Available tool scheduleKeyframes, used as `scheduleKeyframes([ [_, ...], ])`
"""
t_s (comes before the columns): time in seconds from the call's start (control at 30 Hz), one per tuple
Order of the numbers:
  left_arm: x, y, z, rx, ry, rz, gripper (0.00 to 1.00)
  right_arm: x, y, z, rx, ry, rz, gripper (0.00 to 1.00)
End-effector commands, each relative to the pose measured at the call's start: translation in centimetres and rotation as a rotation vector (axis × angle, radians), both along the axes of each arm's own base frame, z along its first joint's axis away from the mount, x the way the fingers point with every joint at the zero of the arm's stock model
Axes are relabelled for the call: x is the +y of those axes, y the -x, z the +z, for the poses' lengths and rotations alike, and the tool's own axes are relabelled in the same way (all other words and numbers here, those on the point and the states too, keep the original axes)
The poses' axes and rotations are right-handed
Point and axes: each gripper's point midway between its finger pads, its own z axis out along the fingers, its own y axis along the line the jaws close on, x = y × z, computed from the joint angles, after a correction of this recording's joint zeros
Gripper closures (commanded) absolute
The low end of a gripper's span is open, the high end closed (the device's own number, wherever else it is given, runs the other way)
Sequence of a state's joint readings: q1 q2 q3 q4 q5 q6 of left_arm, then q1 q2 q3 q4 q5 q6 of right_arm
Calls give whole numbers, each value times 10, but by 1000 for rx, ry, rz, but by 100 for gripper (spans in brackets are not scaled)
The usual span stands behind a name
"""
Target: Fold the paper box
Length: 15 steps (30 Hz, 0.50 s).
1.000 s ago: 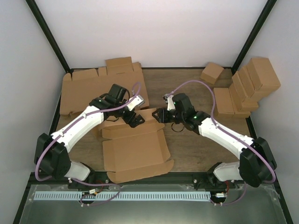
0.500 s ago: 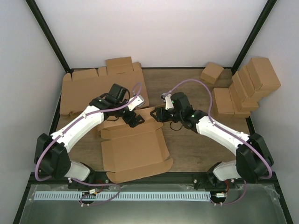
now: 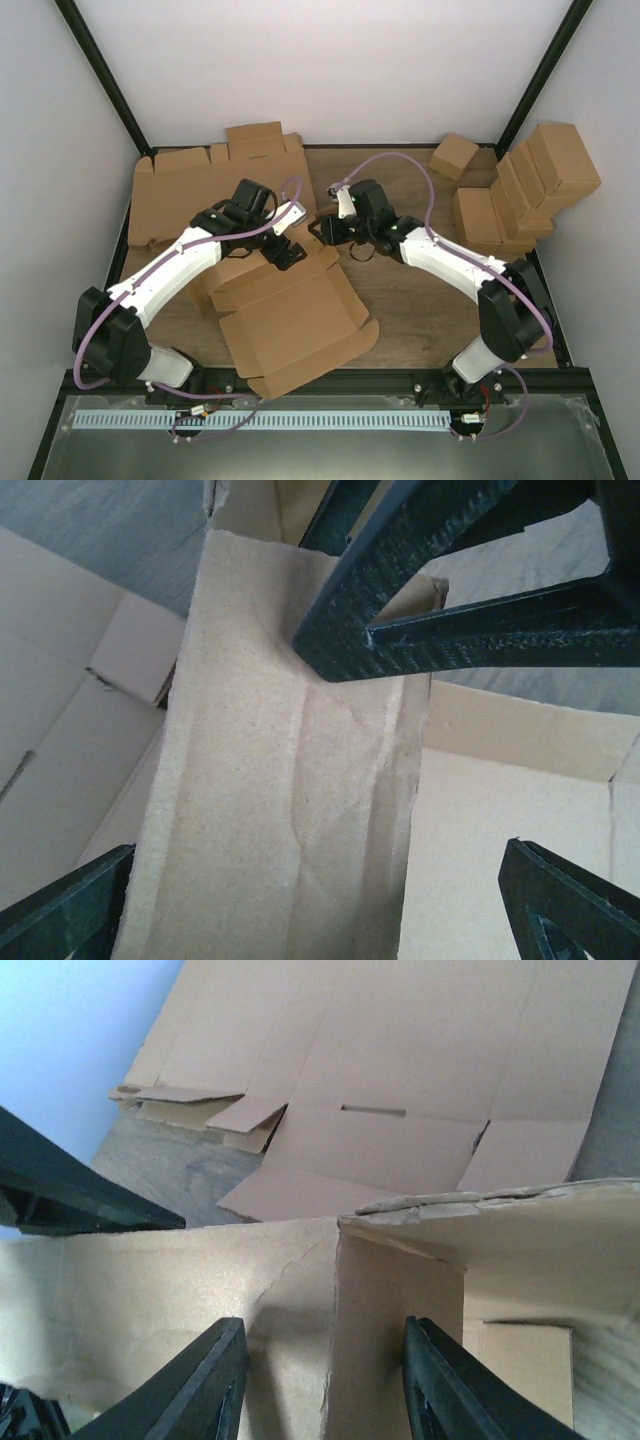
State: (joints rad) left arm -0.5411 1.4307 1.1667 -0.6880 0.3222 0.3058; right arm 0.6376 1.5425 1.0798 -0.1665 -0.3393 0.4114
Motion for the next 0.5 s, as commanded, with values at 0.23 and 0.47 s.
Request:
scheduleKeyframes([
  [0.23,14,-11,-6,-4,-44,134,3,6,-27,-10,-44,77,-7,55],
  [0.47,10,-7,-8,16,-21,122,4,-3,-22,-9,-49,88,-10,47],
])
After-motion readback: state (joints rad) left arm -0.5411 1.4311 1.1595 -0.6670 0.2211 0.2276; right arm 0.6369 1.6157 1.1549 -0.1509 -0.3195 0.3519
